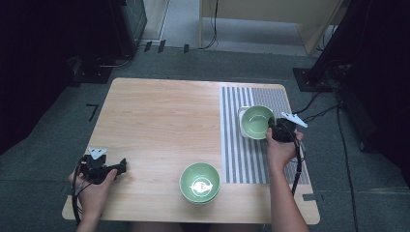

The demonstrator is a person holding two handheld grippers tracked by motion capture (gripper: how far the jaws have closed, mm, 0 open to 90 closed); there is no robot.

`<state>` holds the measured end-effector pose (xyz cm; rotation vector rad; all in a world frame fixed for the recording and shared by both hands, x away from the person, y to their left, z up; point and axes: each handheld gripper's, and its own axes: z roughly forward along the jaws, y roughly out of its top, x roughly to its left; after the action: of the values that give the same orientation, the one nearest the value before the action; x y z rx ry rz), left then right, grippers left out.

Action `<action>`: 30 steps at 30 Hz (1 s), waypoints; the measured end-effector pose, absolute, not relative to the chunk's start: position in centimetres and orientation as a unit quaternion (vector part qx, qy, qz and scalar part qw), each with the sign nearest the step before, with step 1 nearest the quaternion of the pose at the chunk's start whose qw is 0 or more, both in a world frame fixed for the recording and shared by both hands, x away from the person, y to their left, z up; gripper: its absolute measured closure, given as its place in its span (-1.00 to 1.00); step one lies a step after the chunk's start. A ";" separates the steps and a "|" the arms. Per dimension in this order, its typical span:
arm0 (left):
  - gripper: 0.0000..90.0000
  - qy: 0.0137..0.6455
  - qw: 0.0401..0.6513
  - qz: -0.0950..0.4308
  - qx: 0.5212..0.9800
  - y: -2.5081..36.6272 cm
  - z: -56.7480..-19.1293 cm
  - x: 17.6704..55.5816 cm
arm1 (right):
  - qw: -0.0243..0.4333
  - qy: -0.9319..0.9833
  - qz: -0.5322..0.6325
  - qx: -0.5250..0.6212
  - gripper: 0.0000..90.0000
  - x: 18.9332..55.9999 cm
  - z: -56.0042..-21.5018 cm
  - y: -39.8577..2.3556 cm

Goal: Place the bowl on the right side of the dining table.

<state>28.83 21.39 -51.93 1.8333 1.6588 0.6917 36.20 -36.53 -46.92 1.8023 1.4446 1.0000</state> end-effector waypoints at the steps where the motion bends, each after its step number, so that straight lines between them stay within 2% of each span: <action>1: -1.00 0.620 0.283 0.258 0.685 21.4 -51.9 28.8 | 0.303 0.547 0.373 0.685 0.84 36.7 -47.2 -36.5; 7: -1.00 0.620 0.283 0.258 0.685 21.4 -51.9 28.8 | 0.287 0.544 0.367 0.697 0.83 37.6 -48.1 -36.7; 22: -1.00 0.619 0.284 0.258 0.685 21.4 -51.9 28.9 | 0.199 0.493 0.394 0.750 0.80 39.1 -49.4 -38.6; 30: -1.00 0.619 0.284 0.258 0.685 21.4 -51.9 28.9 | 0.185 0.488 0.382 0.763 0.81 40.0 -49.4 -39.1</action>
<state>28.88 21.36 -51.93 1.8339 1.6569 0.6904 40.04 -39.06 -49.40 2.1497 1.3741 1.0772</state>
